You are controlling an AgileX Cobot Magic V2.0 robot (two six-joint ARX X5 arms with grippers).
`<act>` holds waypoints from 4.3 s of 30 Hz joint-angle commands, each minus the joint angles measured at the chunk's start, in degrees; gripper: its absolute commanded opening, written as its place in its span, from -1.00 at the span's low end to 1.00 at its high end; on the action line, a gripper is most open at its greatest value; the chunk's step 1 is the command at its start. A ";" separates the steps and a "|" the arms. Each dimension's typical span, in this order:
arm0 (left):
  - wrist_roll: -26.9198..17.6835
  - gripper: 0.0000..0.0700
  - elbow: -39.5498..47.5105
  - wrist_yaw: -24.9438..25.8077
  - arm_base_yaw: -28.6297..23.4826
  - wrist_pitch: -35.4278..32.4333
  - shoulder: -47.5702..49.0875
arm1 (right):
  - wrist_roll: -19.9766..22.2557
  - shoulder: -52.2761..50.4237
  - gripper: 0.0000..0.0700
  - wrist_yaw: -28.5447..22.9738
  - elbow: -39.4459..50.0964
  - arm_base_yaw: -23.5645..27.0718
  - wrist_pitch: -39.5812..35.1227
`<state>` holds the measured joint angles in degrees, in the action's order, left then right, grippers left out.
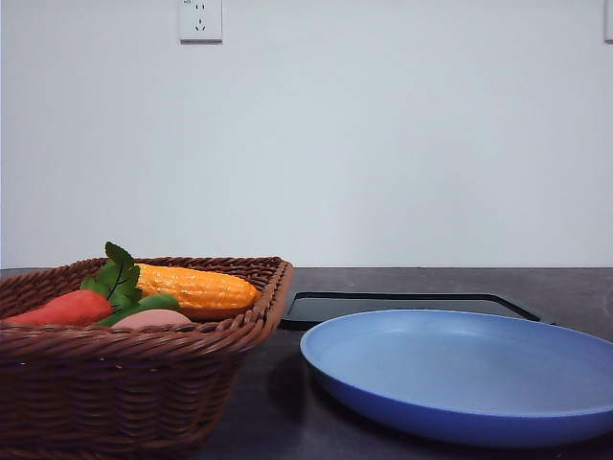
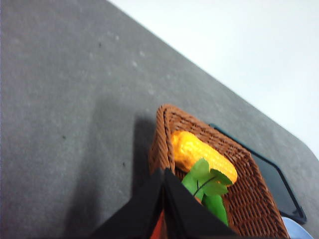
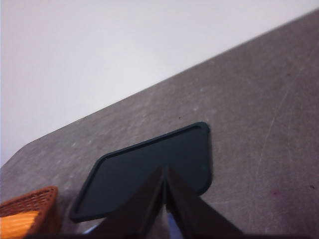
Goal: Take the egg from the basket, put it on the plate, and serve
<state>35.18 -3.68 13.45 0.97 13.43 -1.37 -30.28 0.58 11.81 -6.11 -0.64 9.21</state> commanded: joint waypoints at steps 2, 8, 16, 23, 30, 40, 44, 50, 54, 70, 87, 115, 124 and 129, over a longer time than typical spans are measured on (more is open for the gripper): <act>0.22 -1.00 -3.35 0.23 -0.11 0.15 -2.18 | -0.25 1.10 -1.00 -0.02 -4.35 0.04 3.85; -1.76 -1.00 -8.89 4.07 -0.09 2.25 -10.25 | 2.80 8.13 -1.00 0.22 -12.65 0.04 10.62; -7.57 -1.00 -17.01 14.13 -0.09 2.63 -22.63 | 8.20 21.61 -1.00 4.66 -21.04 0.02 17.50; -14.89 -1.00 -26.42 22.34 1.41 10.93 -33.81 | 10.35 33.29 -1.00 13.06 -24.75 0.02 22.93; -18.24 -0.98 -31.54 28.20 2.86 15.55 -40.89 | 13.39 43.19 -0.91 21.12 -25.03 0.02 27.25; -18.21 -0.12 -31.63 28.96 2.91 15.30 -41.66 | 14.73 52.64 -0.13 18.75 -25.03 -0.04 26.41; -18.19 -0.01 -31.63 28.96 2.91 15.30 -41.66 | 14.79 57.74 -0.13 18.79 -25.00 -1.33 24.49; -18.16 -0.01 -31.63 28.96 2.91 15.31 -41.66 | 14.40 65.38 -0.13 18.78 -25.00 -4.72 19.44; -18.05 -0.01 -31.63 28.96 2.91 15.58 -41.66 | 13.81 70.08 -0.21 18.75 -25.00 -6.18 16.75; -18.03 0.19 -31.63 28.96 3.02 15.69 -41.66 | 12.11 72.75 -1.00 20.46 -25.05 -6.38 14.10; -19.32 0.22 -42.88 3.87 27.81 25.32 -49.88 | 11.17 60.98 -1.00 19.24 -25.10 -6.05 17.89; -19.58 0.22 -46.90 -12.04 46.10 21.67 -81.45 | 11.65 60.72 -1.00 19.69 -25.11 -3.96 17.82; -20.24 0.21 -46.90 -10.46 46.82 21.30 -82.91 | 11.67 60.72 -1.00 19.69 -25.11 -3.96 17.63; -20.71 -0.07 -46.90 -10.18 47.44 21.62 -82.99 | 11.65 60.72 -1.00 19.71 -25.11 -3.96 17.42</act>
<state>15.43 -49.67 3.09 47.67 35.06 -83.33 -18.44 61.08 31.07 -30.41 -4.54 27.36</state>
